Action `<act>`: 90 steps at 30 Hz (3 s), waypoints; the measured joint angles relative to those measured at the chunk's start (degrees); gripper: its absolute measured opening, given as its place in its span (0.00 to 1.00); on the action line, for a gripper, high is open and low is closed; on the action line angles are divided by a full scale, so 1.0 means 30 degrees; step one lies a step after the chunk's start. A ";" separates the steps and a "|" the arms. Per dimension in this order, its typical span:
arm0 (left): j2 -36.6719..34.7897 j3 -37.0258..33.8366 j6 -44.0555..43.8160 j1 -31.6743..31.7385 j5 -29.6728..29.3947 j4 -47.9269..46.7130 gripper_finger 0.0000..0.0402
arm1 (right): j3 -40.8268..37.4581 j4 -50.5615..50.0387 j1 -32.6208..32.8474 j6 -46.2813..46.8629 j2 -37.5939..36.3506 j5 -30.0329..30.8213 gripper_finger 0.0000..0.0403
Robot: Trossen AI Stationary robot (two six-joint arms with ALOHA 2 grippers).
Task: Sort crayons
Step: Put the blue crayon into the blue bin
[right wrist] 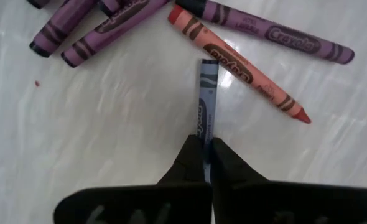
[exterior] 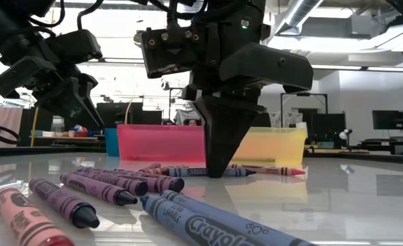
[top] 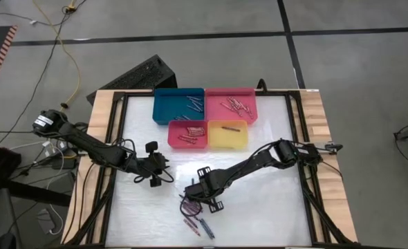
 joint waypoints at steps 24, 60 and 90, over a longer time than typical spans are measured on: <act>0.0000 0.0000 -0.0131 -0.0003 0.0023 -0.0013 0.23 | -0.0029 -0.1401 -0.1138 -0.1935 -0.2192 0.0577 0.01; 0.0004 0.0000 0.0226 0.0000 -0.0091 -0.0064 0.23 | 0.3200 0.2227 -0.9803 -0.6759 -0.2468 0.2150 0.01; 0.0007 0.0000 -0.0015 0.0000 -0.0249 -0.0292 0.23 | 0.3063 0.4781 -1.4094 -0.2289 -0.0837 0.2050 0.01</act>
